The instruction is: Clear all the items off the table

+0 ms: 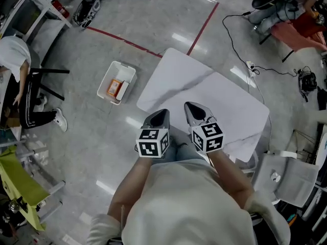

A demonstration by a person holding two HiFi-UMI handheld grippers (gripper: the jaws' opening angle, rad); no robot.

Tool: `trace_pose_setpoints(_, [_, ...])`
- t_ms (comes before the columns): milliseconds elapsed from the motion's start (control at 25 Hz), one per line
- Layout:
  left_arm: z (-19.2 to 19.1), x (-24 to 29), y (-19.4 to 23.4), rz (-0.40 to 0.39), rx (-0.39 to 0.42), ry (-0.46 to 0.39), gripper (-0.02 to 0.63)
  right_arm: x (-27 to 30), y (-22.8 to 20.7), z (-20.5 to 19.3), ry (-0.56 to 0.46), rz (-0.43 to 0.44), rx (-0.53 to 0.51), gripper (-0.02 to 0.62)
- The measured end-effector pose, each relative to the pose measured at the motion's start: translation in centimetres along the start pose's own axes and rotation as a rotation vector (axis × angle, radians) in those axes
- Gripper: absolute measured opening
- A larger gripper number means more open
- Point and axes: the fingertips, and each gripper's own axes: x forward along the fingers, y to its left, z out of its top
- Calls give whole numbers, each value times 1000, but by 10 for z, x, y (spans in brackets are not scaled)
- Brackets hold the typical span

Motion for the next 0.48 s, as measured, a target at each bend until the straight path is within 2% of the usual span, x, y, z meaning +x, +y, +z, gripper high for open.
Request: trace_pose_setpoints(480, [-27, 16, -113, -129, 122, 54, 9, -121, -74, -43, -64, -196, 110, -2])
